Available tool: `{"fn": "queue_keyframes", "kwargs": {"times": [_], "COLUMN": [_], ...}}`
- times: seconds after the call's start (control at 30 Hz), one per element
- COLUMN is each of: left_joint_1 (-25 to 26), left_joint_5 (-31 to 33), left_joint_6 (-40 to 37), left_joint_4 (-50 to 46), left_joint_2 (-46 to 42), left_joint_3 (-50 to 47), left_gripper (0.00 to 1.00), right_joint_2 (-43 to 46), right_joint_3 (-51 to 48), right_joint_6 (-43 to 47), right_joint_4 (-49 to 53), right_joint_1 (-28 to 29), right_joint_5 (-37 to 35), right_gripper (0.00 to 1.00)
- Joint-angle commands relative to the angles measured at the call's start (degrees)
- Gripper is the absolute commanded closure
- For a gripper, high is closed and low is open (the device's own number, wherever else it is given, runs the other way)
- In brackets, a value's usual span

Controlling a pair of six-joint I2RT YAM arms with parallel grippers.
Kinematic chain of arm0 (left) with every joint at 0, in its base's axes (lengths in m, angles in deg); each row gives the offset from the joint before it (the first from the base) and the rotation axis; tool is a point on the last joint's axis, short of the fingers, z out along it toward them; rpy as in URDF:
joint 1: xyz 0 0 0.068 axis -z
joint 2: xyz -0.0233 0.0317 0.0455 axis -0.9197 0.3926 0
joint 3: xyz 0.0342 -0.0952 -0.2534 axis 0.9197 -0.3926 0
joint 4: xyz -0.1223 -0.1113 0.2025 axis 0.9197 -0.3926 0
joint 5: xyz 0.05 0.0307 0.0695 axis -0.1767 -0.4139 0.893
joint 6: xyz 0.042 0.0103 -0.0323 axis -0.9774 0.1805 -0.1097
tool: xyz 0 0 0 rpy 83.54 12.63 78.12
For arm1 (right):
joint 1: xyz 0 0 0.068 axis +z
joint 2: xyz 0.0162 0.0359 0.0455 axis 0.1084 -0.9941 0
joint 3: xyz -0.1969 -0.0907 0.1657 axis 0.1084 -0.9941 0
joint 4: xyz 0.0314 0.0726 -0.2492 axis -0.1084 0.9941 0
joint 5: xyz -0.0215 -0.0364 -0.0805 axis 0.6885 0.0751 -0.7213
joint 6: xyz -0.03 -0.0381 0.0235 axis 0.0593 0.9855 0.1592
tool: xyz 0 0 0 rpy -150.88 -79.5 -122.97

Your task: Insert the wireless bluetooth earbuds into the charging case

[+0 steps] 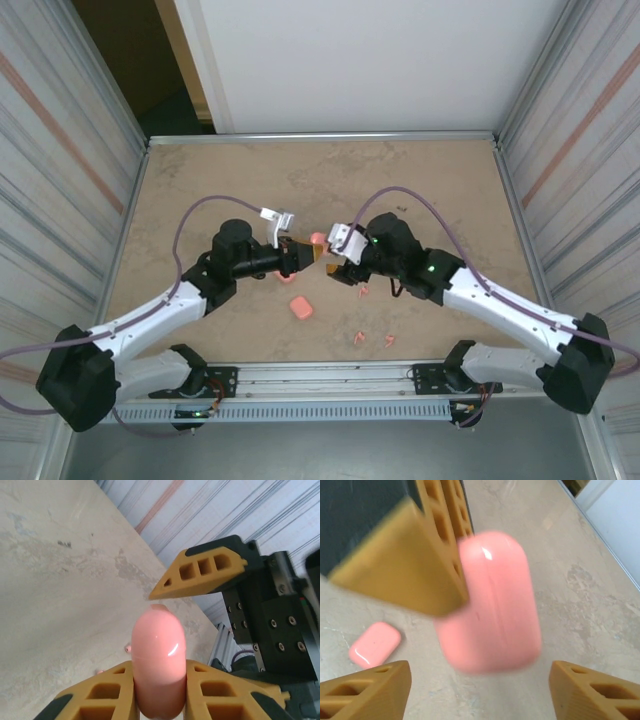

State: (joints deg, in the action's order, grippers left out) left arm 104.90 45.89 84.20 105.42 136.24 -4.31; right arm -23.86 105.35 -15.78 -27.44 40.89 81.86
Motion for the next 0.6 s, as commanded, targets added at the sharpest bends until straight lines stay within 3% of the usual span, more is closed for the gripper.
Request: {"fn": "queue_keyframes", "kwargs": {"times": [0.0,0.2,0.33,0.57], "left_joint_1": [0.48,0.48,0.48,0.80], "left_joint_5": [3.37,4.08,4.05,0.47], "left_joint_6": [-2.55,-5.97,-8.11,-11.55], "left_joint_4": [6.78,20.49,30.84,41.28], "left_joint_2": [-3.14,-6.04,-6.27,-4.40], "left_joint_3": [-2.90,-9.10,-13.44,-15.89], "left_gripper": [0.97,1.00,1.00,1.00], "right_joint_2": [5.41,14.62,16.56,11.35], "right_joint_3": [-3.22,-11.86,-17.09,-18.99], "right_joint_6": [-7.95,-25.44,-35.47,-45.42], "right_joint_4": [-3.18,-16.68,-28.51,-43.17], "right_joint_1": [-4.85,-16.43,-19.24,-18.46], "right_joint_5": [10.71,30.94,35.08,38.09], "right_gripper": [0.17,0.06,0.02,0.02]}}
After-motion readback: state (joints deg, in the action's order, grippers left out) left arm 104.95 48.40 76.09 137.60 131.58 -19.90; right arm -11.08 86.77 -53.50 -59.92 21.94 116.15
